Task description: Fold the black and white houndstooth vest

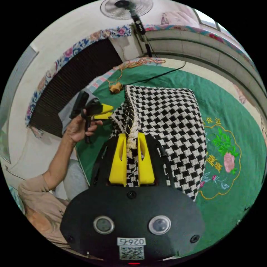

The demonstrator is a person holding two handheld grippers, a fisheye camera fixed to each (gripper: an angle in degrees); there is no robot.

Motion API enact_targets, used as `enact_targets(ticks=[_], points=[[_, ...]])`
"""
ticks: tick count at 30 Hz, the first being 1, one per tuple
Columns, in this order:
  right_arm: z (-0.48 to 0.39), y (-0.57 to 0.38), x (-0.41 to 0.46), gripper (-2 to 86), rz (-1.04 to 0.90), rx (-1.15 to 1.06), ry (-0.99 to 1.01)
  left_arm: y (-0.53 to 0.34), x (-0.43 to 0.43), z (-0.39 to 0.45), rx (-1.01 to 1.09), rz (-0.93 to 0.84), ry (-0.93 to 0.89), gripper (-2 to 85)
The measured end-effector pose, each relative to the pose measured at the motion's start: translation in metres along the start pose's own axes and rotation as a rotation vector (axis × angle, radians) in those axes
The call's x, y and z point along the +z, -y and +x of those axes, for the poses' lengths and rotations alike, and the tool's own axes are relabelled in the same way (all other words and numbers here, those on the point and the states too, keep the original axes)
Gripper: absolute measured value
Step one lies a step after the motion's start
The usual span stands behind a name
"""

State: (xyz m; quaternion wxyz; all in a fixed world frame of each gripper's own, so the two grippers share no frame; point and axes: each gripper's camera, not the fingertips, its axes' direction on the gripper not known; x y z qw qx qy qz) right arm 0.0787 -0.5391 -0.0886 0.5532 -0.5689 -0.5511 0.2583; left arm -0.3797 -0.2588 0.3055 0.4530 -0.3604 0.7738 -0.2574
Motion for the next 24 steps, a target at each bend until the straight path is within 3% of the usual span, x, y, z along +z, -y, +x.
enact_targets(ticks=[4,6,7,8,10,11,12,17,19,21,24], points=[[0.052,-0.032,-0.05,1.8,0.113,0.09,0.108,0.0,0.032,0.041,0.192,-0.071,0.215,24.0],[0.073,-0.052,-0.076,1.8,0.157,0.115,0.134,-0.002,0.048,0.055,0.267,-0.102,0.361,18.4],[0.078,-0.056,-0.083,1.8,0.168,0.119,0.138,-0.004,0.054,0.062,0.281,-0.1,0.518,12.6],[0.087,-0.066,-0.099,1.8,0.196,0.126,0.148,-0.005,0.059,0.065,0.298,-0.135,0.484,6.4],[0.102,-0.081,-0.129,1.8,0.249,0.128,0.161,0.004,0.056,0.066,0.256,-0.144,0.245,5.5],[0.112,-0.091,-0.153,1.7,0.288,0.129,0.148,0.007,0.045,0.074,0.268,-0.052,0.139,5.2],[0.122,-0.102,-0.179,1.7,0.333,0.132,0.118,0.009,0.04,0.081,0.281,-0.018,0.118,5.1],[0.182,-0.152,-0.262,1.6,0.469,0.187,0.068,0.057,0.03,0.155,0.446,0.009,0.308,5.4],[0.216,-0.164,-0.279,1.8,0.502,0.239,-0.04,0.086,0.04,0.161,0.419,0.065,0.367,6.5],[0.285,-0.176,-0.287,2.8,0.425,0.447,-0.316,0.11,0.057,0.15,0.317,0.075,0.409,10.9],[0.331,-0.217,-0.296,5.3,0.458,0.593,-0.288,0.112,0.084,0.125,0.199,-0.054,0.304,15.9]])
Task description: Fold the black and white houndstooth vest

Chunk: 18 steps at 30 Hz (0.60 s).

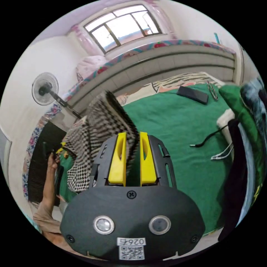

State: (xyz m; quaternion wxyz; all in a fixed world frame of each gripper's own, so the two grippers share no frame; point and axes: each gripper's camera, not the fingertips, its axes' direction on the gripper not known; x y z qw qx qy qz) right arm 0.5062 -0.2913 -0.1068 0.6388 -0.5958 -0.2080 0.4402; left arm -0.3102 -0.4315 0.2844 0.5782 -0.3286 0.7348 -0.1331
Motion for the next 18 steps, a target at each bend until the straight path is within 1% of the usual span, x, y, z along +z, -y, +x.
enact_targets(ticks=[1,2,4,6,8,10,11,12,13,14,15,16,17,18], points=[[0.005,-0.005,-0.003,5.7,0.01,-0.001,0.017,-0.013,0.008,0.0,0.021,-0.036,-0.025,16.7],[0.01,-0.014,-0.005,7.0,-0.008,-0.018,0.017,-0.028,0.013,0.001,0.031,-0.079,0.004,17.3],[0.012,-0.027,-0.002,10.2,-0.078,-0.045,-0.003,-0.054,0.017,0.001,0.019,-0.139,0.051,21.5],[0.016,-0.047,0.007,15.4,-0.173,-0.053,0.02,-0.078,0.017,-0.001,-0.023,-0.191,0.061,25.6],[0.022,-0.061,0.017,17.1,-0.243,-0.044,0.016,-0.107,0.005,0.003,-0.07,-0.137,-0.012,25.6],[0.029,-0.073,0.034,17.5,-0.318,-0.032,-0.022,-0.118,0.005,0.009,-0.09,-0.144,-0.06,24.9],[0.033,-0.079,0.05,17.3,-0.367,-0.006,-0.029,-0.118,0.011,0.015,-0.084,-0.154,-0.04,24.0],[0.031,-0.082,0.064,16.8,-0.373,-0.003,-0.082,-0.117,0.015,0.019,-0.088,-0.153,-0.007,22.7],[0.026,-0.082,0.066,13.7,-0.357,-0.016,-0.164,-0.112,0.022,0.029,-0.088,-0.166,0.08,20.1],[0.012,-0.081,0.073,7.4,-0.372,-0.095,-0.328,-0.106,0.031,0.043,-0.055,-0.202,0.214,11.4],[-0.004,-0.081,0.083,2.9,-0.402,-0.22,-0.385,-0.104,0.036,0.05,-0.022,-0.231,0.27,7.0],[-0.009,-0.081,0.087,0.7,-0.431,-0.261,-0.364,-0.101,0.049,0.061,0.043,-0.289,0.227,5.3],[-0.016,-0.081,0.086,-0.1,-0.469,-0.279,-0.359,-0.1,0.054,0.067,0.054,-0.326,0.149,4.1],[-0.023,-0.082,0.074,-0.6,-0.463,-0.332,-0.322,-0.101,0.054,0.07,0.071,-0.336,0.101,3.9]])
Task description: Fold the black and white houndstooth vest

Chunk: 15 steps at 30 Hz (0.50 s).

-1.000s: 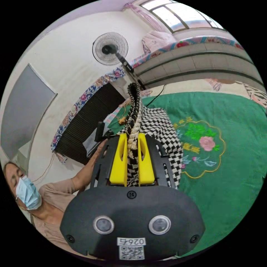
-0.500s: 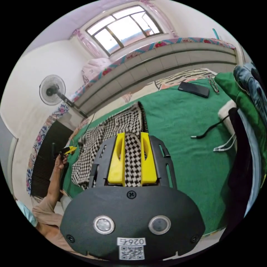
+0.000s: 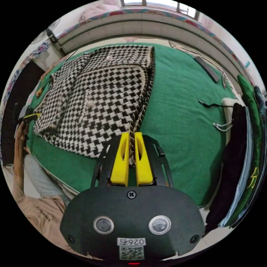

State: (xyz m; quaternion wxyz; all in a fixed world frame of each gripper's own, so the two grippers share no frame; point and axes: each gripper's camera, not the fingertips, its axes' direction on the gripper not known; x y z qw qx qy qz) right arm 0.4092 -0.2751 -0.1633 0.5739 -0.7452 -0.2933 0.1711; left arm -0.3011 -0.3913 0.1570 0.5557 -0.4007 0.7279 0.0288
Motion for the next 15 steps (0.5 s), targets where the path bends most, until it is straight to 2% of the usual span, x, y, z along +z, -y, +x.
enact_targets(ticks=[3,6,7,9,11,13,15], points=[[0.014,-0.033,-0.033,-0.8,0.06,-0.021,0.09,-0.021,-0.013,0.012,0.063,0.012,-0.041,3.8],[0.043,-0.057,-0.032,1.8,-0.024,-0.037,0.336,-0.047,-0.038,-0.001,-0.059,0.1,-0.059,5.8],[0.047,-0.061,-0.031,2.7,-0.035,-0.021,0.341,-0.059,-0.054,-0.003,-0.119,0.186,0.005,8.3],[0.048,-0.07,-0.041,5.1,0.031,0.041,0.205,-0.073,-0.076,0.009,-0.134,0.318,0.085,11.2],[0.025,-0.065,-0.058,5.9,0.146,-0.005,0.157,-0.068,-0.08,0.048,-0.015,0.398,0.066,12.6],[-0.013,-0.047,-0.068,6.0,0.234,-0.133,0.186,-0.044,-0.059,0.086,0.117,0.309,-0.011,15.7],[-0.074,-0.006,-0.059,6.1,0.2,-0.314,0.261,-0.013,-0.024,0.13,0.269,0.163,-0.041,24.6]])
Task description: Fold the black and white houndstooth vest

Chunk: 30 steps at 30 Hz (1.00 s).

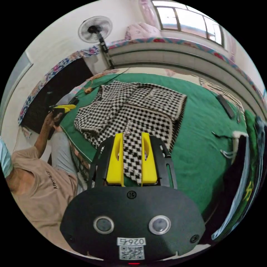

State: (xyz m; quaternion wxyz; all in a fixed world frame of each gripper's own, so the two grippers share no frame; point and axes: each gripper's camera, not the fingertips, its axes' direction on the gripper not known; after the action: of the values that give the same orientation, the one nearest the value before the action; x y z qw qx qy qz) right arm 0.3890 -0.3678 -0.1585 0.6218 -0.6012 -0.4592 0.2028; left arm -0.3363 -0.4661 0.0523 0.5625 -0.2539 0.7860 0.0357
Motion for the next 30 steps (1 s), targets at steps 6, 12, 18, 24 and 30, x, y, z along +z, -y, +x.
enact_targets(ticks=[6,12,18,24,30], points=[[-0.041,0.125,0.111,8.6,-0.11,-0.105,0.009,0.054,0.127,0.099,0.431,-0.331,0.252,20.9],[-0.008,0.178,0.199,6.1,-0.246,-0.001,0.128,0.097,0.115,0.077,0.458,-0.38,0.025,6.0],[0.015,0.15,0.159,3.4,-0.098,0.002,0.35,0.171,0.042,0.006,0.421,-0.171,-0.262,5.5],[0.022,0.139,0.188,2.9,-0.112,-0.003,0.429,0.217,0.079,-0.009,0.565,-0.441,-0.503,5.2],[0.019,0.129,0.203,2.4,-0.073,0.044,0.542,0.225,0.082,-0.031,0.5,-0.389,-0.302,4.6]])
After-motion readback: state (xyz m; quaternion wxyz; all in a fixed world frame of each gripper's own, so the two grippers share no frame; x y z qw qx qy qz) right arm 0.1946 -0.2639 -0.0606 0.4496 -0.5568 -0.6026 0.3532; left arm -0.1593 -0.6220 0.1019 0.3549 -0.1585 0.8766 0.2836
